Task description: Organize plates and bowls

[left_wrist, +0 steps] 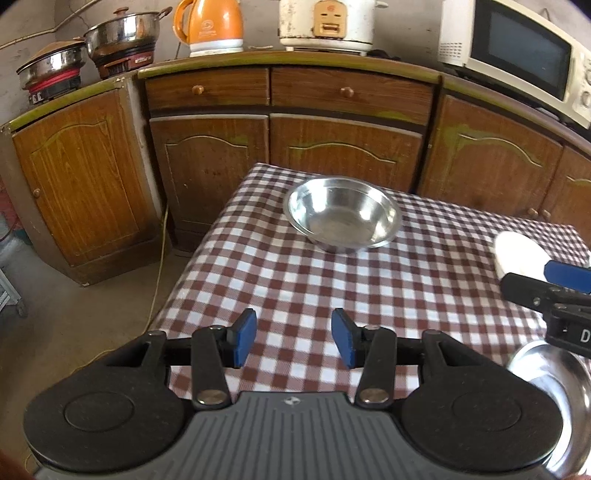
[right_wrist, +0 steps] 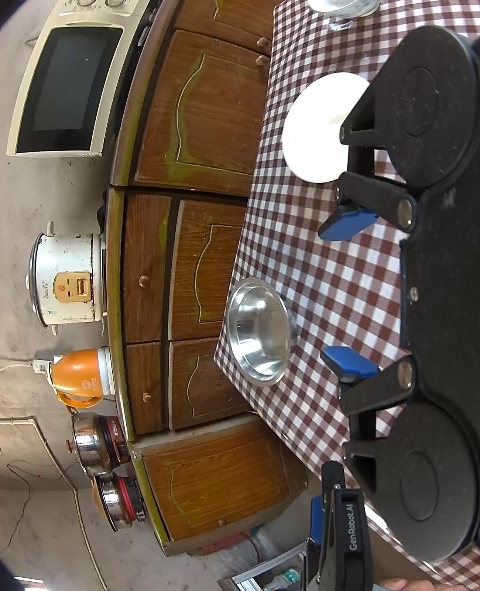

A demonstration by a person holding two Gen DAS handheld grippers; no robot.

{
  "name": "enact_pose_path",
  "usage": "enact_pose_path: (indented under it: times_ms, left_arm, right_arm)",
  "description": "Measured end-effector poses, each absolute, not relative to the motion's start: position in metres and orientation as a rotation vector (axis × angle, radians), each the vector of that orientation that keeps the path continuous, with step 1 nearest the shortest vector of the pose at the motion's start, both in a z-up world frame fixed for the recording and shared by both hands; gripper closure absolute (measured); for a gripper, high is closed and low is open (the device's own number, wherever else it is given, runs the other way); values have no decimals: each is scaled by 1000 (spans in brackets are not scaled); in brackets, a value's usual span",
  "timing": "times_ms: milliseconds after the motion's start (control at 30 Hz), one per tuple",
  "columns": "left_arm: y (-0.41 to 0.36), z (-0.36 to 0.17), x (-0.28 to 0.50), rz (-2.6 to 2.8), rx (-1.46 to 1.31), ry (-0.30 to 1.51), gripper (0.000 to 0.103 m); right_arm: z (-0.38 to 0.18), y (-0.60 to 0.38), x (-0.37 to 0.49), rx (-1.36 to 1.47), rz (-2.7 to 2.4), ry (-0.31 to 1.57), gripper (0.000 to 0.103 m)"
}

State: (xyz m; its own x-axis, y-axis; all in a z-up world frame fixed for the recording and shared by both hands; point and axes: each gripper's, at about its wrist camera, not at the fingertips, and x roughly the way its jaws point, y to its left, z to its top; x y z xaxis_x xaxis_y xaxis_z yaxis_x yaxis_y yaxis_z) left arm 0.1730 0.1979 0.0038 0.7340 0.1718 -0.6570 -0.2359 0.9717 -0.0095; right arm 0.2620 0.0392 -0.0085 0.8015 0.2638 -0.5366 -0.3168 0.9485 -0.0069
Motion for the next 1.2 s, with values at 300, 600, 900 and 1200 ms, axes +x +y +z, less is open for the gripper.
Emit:
enact_pose_path:
  times_ms: [300,600,900,1200]
  left_arm:
    - [216,-2,216,255,-110,718,56]
    - [233,-12,263,249,-137,726,56]
    - [254,-26,313,218,-179,732,46]
    - [265,-42,347,253,-135,717,41]
  right_arm:
    - [-18,49,311,-83,310,570,26]
    - [-30,60,360,-92,305,575,26]
    - [-49,78,419,-129,301,612,24]
    - [-73,88,463,-124,286,652,11]
